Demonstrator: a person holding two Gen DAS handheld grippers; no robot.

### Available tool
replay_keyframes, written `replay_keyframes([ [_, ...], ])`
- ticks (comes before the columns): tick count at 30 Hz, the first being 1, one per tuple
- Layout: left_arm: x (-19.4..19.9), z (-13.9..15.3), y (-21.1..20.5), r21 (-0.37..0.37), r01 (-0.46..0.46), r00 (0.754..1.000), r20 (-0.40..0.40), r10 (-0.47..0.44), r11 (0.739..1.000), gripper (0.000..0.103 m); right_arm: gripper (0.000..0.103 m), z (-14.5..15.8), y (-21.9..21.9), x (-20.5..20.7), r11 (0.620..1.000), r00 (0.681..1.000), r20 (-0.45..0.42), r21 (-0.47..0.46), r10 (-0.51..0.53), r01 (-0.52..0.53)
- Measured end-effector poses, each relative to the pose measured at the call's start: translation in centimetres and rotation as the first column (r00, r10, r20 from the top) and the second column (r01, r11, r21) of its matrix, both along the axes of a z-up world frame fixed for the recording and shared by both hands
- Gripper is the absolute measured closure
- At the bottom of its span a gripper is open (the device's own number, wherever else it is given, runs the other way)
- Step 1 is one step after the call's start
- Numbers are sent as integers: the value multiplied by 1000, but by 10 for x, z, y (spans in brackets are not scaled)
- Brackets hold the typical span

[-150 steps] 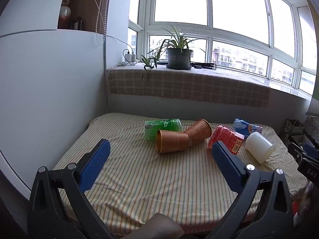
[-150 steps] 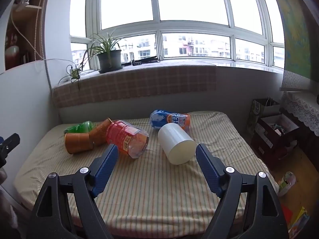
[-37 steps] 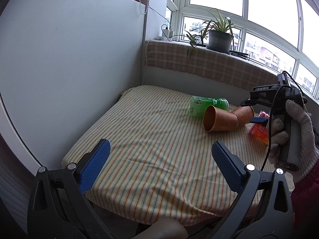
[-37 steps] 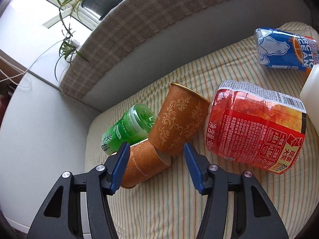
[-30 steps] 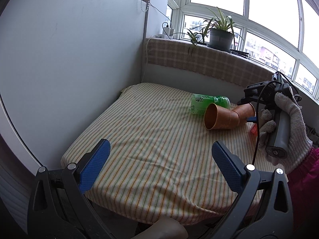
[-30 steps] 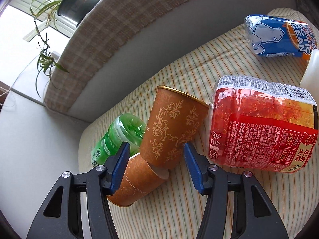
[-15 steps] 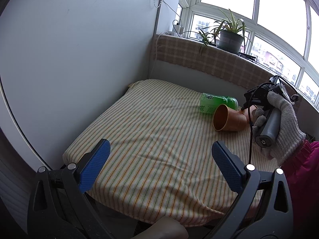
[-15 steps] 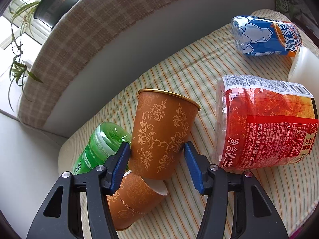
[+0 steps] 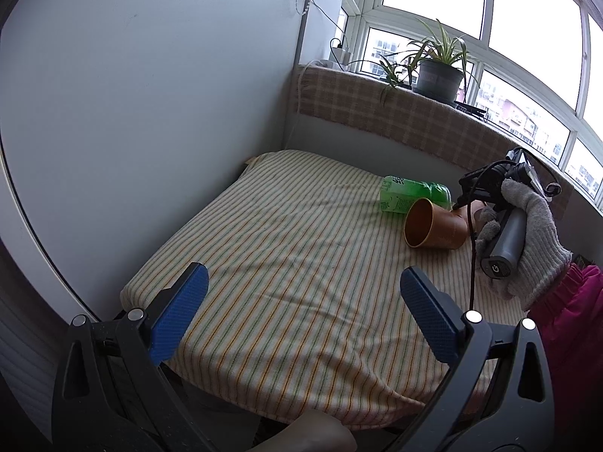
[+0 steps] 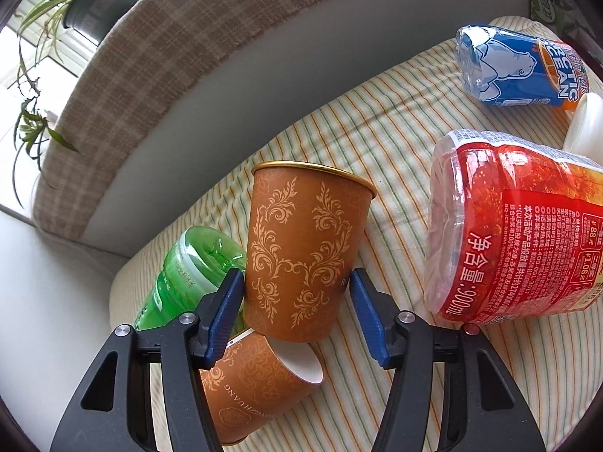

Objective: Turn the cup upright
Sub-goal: 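Close the right gripper on the brown cup and lift it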

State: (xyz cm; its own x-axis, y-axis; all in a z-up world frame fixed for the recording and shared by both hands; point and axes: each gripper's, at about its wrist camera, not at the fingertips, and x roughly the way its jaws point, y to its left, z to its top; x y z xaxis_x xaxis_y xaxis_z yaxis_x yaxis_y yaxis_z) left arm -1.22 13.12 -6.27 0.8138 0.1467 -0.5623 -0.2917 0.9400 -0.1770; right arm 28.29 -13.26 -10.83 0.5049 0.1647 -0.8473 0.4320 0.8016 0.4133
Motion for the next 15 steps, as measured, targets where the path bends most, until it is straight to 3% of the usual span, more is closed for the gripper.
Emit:
replay_keyframes([
  [15, -3, 8, -8, 17, 1, 1000, 14, -1, 1000, 0, 47, 36, -3, -21, 997, 987, 139, -29, 74, -71],
])
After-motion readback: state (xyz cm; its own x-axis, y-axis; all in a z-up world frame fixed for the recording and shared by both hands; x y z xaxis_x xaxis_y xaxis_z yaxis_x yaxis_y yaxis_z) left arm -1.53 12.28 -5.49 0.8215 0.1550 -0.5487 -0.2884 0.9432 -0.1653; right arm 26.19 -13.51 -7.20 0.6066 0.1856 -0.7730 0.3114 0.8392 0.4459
